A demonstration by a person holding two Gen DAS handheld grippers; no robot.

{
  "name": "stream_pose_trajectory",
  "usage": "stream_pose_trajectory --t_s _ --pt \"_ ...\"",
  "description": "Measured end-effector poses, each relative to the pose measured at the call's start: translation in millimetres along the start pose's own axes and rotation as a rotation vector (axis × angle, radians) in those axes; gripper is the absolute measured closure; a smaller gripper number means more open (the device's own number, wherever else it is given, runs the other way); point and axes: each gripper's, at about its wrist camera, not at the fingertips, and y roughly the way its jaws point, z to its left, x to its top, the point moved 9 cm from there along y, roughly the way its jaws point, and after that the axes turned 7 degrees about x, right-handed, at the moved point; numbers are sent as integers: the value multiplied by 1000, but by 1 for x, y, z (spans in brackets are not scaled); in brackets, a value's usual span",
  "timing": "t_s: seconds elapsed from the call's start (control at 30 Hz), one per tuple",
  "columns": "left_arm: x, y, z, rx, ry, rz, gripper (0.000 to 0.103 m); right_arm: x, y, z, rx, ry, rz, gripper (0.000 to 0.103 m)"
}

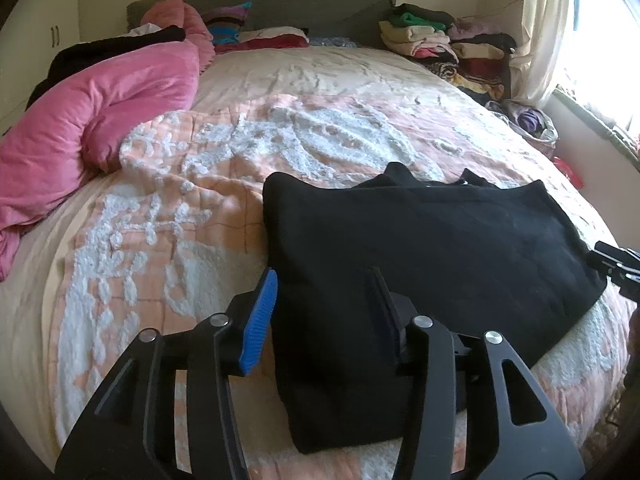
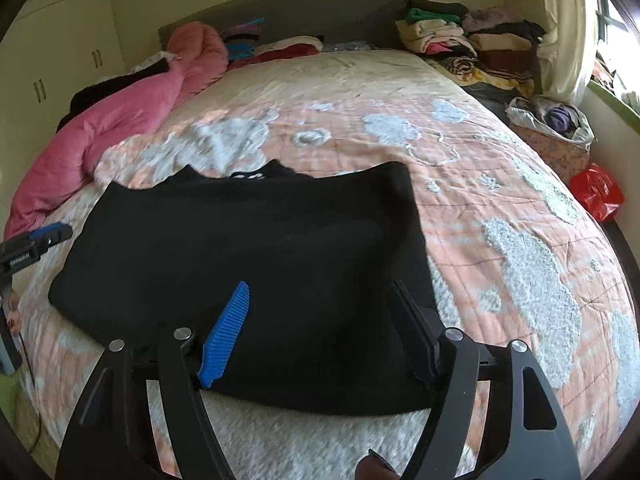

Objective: Fold small clothes
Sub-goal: 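Withdraw both open tools from the folded shirt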

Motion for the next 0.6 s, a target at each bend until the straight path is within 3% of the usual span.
stream_pose_trajectory --t_s 0.2,0.33,0.5,0.6 --pt "-9 -3 -7 -26 -1 27 60 -17 7 5 -8 -19 55 28" --pt "-29 8 -9 -34 -4 104 56 -37 17 -3 -34 16 120 28" --pt "-46 13 -5 -32 -19 151 50 -45 13 0 -30 20 117 26" --pt "-48 8 -1 -62 -44 154 45 -44 8 6 -16 19 104 18"
